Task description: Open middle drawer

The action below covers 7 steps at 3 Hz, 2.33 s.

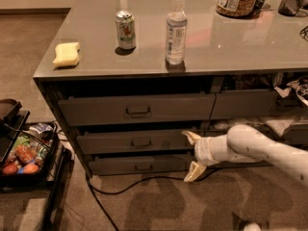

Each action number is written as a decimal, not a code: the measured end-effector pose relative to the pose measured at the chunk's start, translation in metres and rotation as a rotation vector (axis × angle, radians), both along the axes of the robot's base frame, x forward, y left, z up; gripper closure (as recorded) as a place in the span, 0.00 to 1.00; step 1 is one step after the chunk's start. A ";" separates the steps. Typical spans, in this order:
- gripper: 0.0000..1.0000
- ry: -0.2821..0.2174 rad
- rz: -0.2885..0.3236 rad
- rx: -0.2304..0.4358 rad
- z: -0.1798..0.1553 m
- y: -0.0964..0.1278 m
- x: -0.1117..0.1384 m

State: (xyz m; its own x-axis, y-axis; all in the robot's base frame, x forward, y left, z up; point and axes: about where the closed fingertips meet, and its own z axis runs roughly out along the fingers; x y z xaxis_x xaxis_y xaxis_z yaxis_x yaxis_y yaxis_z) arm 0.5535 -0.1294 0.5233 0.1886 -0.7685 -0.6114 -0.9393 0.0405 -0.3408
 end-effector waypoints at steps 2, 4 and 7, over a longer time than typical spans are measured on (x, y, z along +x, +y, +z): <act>0.00 -0.061 0.034 0.019 -0.043 0.015 0.032; 0.00 -0.177 0.019 -0.076 -0.057 0.021 0.054; 0.00 -0.232 0.012 -0.121 -0.065 0.022 0.078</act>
Offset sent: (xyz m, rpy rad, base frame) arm 0.0256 0.0134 -0.0347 0.0108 -0.0546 0.0250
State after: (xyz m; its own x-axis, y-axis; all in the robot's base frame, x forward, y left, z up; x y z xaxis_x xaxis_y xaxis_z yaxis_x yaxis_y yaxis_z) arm 0.6317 -0.1071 0.4581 0.3228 -0.8302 -0.4545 -0.8357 -0.0245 -0.5487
